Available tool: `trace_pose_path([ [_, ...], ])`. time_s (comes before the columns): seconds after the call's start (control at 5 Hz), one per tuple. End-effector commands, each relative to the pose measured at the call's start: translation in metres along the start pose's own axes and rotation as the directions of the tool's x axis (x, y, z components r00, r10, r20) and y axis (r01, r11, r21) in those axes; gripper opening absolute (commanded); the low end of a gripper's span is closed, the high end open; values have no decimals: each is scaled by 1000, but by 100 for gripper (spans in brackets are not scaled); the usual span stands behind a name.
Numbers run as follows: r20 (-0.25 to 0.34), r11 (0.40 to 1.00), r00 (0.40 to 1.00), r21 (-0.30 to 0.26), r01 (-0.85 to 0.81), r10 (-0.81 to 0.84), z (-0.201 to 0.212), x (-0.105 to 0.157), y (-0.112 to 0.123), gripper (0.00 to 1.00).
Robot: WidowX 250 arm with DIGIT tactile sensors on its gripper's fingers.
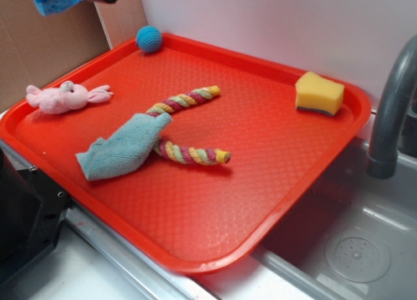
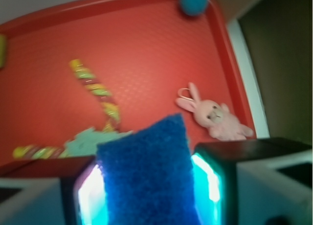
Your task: Grab the blue sponge.
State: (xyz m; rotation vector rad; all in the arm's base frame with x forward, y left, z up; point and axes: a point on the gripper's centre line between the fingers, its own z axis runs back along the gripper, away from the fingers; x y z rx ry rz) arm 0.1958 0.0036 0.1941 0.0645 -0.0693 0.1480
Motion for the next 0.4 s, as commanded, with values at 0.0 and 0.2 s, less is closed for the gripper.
trace_pose_path([
  [0.0, 94, 992, 987, 2, 130, -130, 20, 18, -33, 0],
  [0.2, 89, 995, 991, -10, 97, -96, 17, 25, -31, 0],
])
